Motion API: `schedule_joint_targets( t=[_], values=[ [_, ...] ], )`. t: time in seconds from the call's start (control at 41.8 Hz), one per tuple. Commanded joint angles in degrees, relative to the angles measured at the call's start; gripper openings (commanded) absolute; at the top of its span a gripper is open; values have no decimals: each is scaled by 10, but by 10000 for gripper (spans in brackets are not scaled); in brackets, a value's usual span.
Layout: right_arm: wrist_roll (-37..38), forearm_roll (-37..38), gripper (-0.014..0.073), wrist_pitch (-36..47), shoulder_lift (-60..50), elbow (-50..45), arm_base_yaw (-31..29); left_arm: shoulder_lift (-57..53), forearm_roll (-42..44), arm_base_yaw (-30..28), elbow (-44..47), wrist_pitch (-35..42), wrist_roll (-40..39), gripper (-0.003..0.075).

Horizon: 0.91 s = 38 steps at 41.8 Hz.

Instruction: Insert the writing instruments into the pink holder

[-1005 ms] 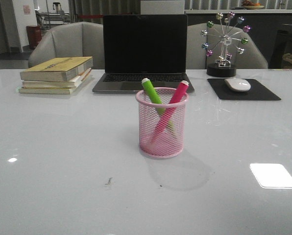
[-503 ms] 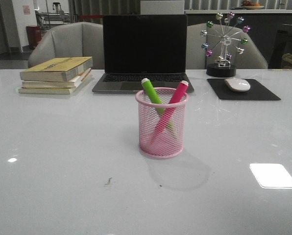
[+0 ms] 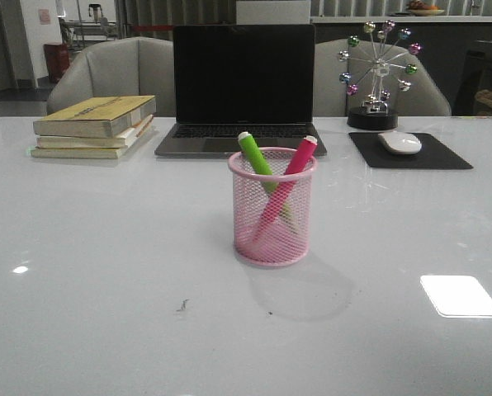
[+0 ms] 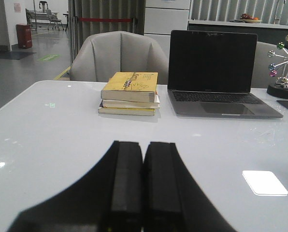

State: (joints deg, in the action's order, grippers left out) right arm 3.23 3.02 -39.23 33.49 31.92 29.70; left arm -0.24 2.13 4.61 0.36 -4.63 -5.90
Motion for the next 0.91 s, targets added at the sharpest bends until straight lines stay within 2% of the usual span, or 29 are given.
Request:
schedule_joint_targets(
  t=[0.0, 0.168, 0.335, 0.886],
  values=[
    [-2, 9, 58, 35, -1, 16, 1, -11, -5, 1, 2, 59, -2, 91],
    [-2, 9, 58, 35, -1, 16, 1, -11, -6, 1, 2, 82, 5, 91],
    [-2, 9, 58, 35, -1, 16, 1, -11, -77, 1, 2, 93, 101, 91],
    [-2, 9, 58, 35, -1, 16, 1, -11, -77, 1, 2, 93, 101, 91]
  ],
)
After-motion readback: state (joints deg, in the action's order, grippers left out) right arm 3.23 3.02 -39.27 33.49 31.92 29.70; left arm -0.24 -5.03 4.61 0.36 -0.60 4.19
